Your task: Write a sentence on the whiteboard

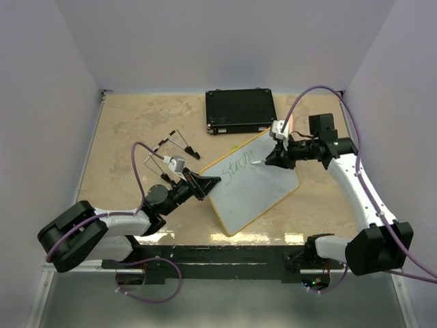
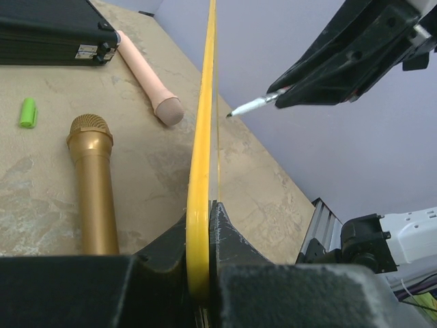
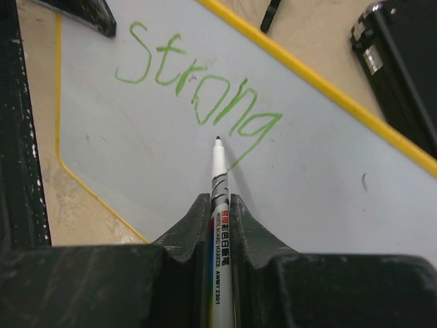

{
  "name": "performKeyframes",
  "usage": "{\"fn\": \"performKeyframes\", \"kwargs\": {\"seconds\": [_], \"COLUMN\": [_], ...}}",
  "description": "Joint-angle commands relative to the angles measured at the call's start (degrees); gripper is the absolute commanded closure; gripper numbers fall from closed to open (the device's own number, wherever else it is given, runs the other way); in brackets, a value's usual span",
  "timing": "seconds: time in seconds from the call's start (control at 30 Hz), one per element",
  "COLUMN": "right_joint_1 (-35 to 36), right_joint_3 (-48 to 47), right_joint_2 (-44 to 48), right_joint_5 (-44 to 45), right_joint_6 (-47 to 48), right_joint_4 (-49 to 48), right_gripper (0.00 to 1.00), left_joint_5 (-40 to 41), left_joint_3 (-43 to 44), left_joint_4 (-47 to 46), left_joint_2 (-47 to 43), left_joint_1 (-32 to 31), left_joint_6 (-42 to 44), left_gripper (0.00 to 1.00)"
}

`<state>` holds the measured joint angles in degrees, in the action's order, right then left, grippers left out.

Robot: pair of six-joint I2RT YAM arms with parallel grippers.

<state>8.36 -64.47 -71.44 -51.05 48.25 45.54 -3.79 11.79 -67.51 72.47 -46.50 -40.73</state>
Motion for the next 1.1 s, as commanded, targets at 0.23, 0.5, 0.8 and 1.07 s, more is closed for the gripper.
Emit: {"fn": "performKeyframes", "kwargs": {"seconds": [0.23, 0.5, 0.8, 1.07], "right_joint_1": [0.08, -2.03, -6.59, -10.64], "right_joint_3": [-5.15, -0.92, -1.63, -1.71], "right_joint_2": [8.51, 13.34, 12.47, 10.10], "right_joint_5": [-4.41, -4.32, -5.73, -7.23], "right_joint_6": [-4.13, -7.21, -4.22, -0.96], "right_joint_4": [-1.15, -5.64, -3.18, -1.42], "right_gripper": [1.00, 1.00, 1.00, 1.00], "left_joint_5": [-4.29, -4.38, -4.56, -4.65], "left_joint_3": [-0.28, -0.81, -1.24, -1.33], "left_joint_4": [4.66, 5.72, 5.63, 5.81], "left_joint_2": [-0.13, -1.80, -2.15, -2.51], "left_joint_1": [-0.26, -0.17, -0.26, -0.26], "left_joint_6": [8.04, 8.65, 8.74, 8.65], "left_gripper": [1.00, 1.00, 1.00, 1.00]}}
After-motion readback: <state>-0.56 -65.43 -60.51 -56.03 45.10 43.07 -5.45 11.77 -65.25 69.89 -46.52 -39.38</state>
